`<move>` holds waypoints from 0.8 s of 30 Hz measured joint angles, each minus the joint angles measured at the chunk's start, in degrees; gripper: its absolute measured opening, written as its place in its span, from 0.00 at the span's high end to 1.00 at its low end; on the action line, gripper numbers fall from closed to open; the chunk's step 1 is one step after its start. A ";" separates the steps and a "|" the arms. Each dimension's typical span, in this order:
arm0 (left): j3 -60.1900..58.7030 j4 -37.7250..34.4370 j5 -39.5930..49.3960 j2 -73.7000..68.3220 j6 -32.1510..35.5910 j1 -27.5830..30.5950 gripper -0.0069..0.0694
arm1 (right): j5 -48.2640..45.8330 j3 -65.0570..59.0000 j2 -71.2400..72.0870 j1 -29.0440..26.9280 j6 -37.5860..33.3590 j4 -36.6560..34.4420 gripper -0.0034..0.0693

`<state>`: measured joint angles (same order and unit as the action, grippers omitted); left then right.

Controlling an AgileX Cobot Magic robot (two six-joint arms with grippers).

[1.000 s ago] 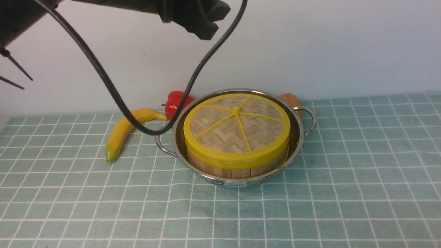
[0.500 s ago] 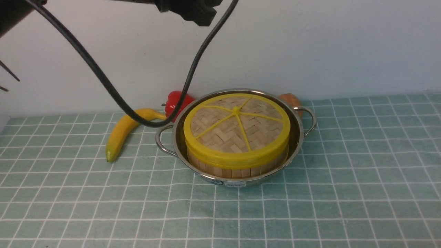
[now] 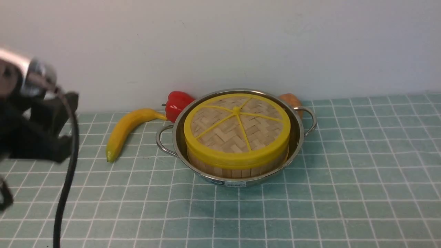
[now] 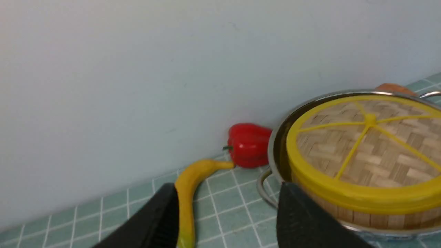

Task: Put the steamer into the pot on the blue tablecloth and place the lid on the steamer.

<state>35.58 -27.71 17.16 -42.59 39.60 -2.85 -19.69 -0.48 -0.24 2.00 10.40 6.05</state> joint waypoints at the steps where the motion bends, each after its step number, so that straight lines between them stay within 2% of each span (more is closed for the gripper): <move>1: -2.53 -0.28 -1.35 2.13 -0.47 0.49 0.43 | 0.00 0.00 0.00 0.00 0.00 0.00 0.62; 3: -8.07 -0.80 -3.01 6.93 -1.27 1.08 0.43 | 0.00 0.00 0.00 0.00 0.00 0.00 0.62; 4: -15.17 -1.25 -4.38 13.26 -1.90 1.67 0.43 | 0.00 0.00 0.00 0.00 0.00 0.00 0.62; 10: -27.32 -1.29 -5.94 27.52 -2.55 4.19 0.43 | 0.00 0.00 0.00 0.00 0.00 0.00 0.62; 14: -30.78 -0.70 -6.20 33.93 -2.34 5.00 0.43 | 0.02 0.00 0.00 0.00 0.00 0.00 0.62; 19: -31.21 0.04 -6.09 34.57 -1.46 5.00 0.43 | 0.02 0.00 0.00 0.00 0.00 0.00 0.62; 21: -31.41 3.71 -4.57 34.92 -5.16 5.07 0.43 | 0.02 0.00 0.00 0.00 0.00 0.00 0.62; 22: -31.41 8.02 -3.06 35.92 -10.00 5.07 0.43 | 0.02 0.00 0.00 0.00 0.00 0.00 0.62; 23: -31.41 8.75 -2.72 36.09 -10.86 5.07 0.43 | 0.02 0.00 0.00 0.00 0.00 0.00 0.62; 24: -31.41 11.76 -2.03 36.69 -14.49 5.07 0.43 | 0.02 0.00 0.00 0.00 0.00 0.00 0.62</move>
<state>4.17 -15.96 15.13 -5.90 25.11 2.22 -19.67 -0.48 -0.24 2.00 10.40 6.05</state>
